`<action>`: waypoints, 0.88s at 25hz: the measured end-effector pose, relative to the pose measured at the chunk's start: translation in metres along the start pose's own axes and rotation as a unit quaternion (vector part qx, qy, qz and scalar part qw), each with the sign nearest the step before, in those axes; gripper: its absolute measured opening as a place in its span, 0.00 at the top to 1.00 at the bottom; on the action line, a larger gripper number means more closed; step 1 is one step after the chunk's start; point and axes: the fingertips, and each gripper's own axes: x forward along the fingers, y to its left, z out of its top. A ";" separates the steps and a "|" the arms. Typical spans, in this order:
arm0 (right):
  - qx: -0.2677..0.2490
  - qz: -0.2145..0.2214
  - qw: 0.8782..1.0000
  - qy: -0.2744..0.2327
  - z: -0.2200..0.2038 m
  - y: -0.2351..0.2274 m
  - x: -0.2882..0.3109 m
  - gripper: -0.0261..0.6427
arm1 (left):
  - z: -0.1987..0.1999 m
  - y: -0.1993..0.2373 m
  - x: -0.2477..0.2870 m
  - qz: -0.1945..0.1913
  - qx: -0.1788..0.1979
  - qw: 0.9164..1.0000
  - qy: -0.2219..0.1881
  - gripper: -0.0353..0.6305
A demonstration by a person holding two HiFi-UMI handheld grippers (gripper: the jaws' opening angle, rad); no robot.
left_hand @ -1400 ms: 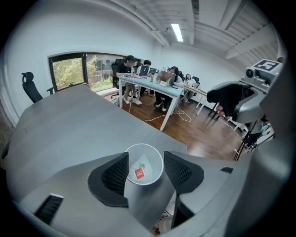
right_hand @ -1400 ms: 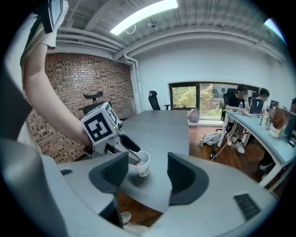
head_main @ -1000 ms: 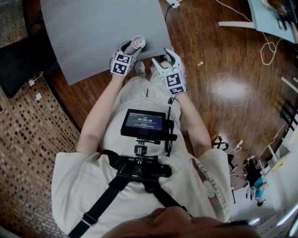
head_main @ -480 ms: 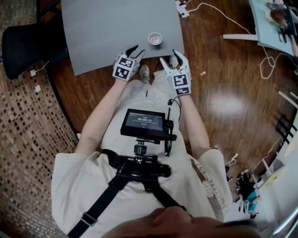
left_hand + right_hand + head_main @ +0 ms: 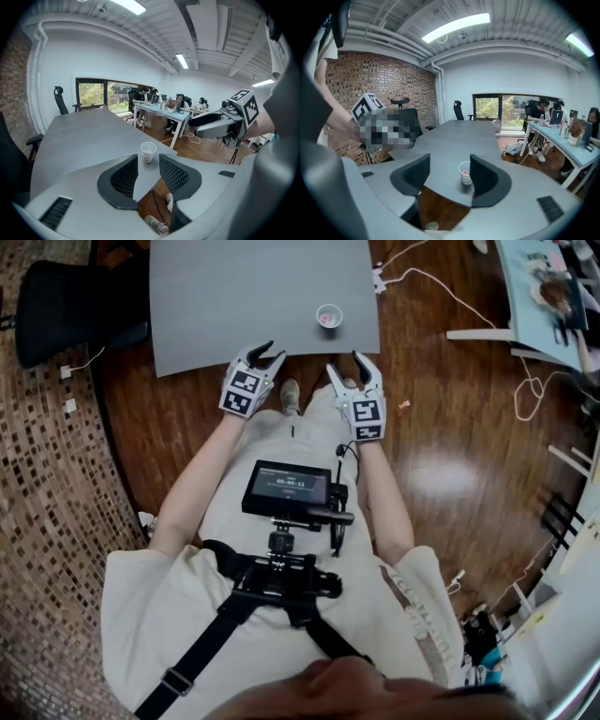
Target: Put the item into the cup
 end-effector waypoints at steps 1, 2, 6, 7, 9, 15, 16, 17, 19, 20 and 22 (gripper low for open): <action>-0.003 0.003 1.000 -0.001 0.000 0.004 -0.002 0.54 | -0.003 0.000 -0.006 0.005 -0.002 1.000 -0.004 0.73; -0.007 0.006 1.000 -0.002 0.000 0.007 -0.003 0.54 | -0.006 0.000 -0.011 0.011 -0.004 1.000 -0.007 0.73; -0.022 0.016 1.000 -0.009 0.003 0.016 -0.012 0.54 | -0.015 -0.007 -0.028 0.030 -0.015 0.999 -0.022 0.73; -0.022 0.018 1.000 -0.009 0.002 0.016 -0.015 0.54 | -0.017 -0.011 -0.031 0.034 -0.016 0.999 -0.024 0.73; -0.020 0.025 0.999 -0.007 -0.003 0.019 -0.023 0.54 | -0.025 -0.019 -0.038 0.043 -0.023 0.999 -0.024 0.73; -0.043 0.054 0.998 -0.001 -0.013 0.030 -0.064 0.54 | -0.043 -0.058 -0.054 0.071 -0.052 0.996 -0.022 0.73; -0.045 0.055 0.997 -0.001 -0.016 0.029 -0.074 0.54 | -0.044 -0.069 -0.055 0.072 -0.055 0.996 -0.023 0.73; -0.047 0.057 0.997 -0.001 -0.021 0.028 -0.084 0.54 | -0.045 -0.079 -0.058 0.074 -0.057 0.995 -0.025 0.73; -0.055 0.061 0.997 0.000 -0.028 0.029 -0.101 0.54 | -0.049 -0.097 -0.064 0.077 -0.061 0.995 -0.030 0.73; -0.057 0.064 0.996 0.001 -0.032 0.030 -0.108 0.54 | -0.051 -0.105 -0.068 0.080 -0.064 0.994 -0.032 0.73; -0.060 0.070 0.996 0.003 -0.040 0.033 -0.120 0.54 | -0.055 -0.119 -0.078 0.086 -0.069 0.993 -0.036 0.73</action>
